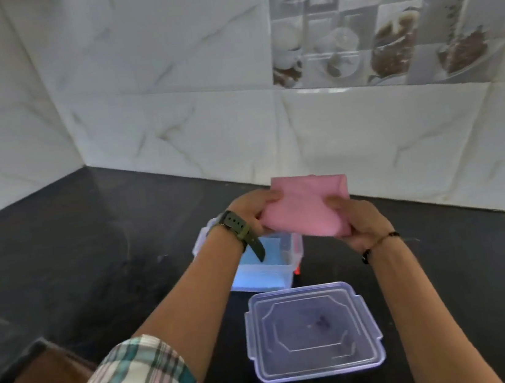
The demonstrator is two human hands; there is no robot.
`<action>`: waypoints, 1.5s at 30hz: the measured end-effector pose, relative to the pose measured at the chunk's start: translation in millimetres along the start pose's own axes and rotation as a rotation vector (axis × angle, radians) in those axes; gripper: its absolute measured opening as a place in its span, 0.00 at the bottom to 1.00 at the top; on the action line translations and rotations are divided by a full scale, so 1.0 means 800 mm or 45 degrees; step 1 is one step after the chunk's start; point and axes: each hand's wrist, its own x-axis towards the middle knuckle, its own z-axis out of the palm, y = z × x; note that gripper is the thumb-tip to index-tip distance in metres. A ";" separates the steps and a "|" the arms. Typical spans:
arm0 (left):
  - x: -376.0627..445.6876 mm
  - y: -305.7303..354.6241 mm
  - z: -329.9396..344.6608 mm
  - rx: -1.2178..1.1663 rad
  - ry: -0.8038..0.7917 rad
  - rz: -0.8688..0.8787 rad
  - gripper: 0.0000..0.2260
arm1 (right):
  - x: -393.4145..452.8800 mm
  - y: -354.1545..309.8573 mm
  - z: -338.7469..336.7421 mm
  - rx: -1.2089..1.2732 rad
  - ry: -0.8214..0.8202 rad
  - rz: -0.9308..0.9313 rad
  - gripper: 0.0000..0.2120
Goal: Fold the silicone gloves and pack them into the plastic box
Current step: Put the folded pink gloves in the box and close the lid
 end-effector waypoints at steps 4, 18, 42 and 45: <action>-0.004 0.008 -0.105 0.009 0.153 0.059 0.14 | 0.002 0.030 0.102 -0.202 -0.033 0.031 0.14; 0.038 -0.039 -0.161 1.265 0.299 0.570 0.18 | 0.009 0.105 0.152 -1.410 0.434 -0.169 0.32; -0.023 -0.179 -0.186 2.244 -0.876 1.846 0.16 | -0.078 0.132 -0.052 -1.991 0.327 -0.349 0.13; -0.022 -0.175 -0.173 2.273 -0.859 1.646 0.18 | -0.077 0.139 -0.069 -1.917 0.277 -0.055 0.14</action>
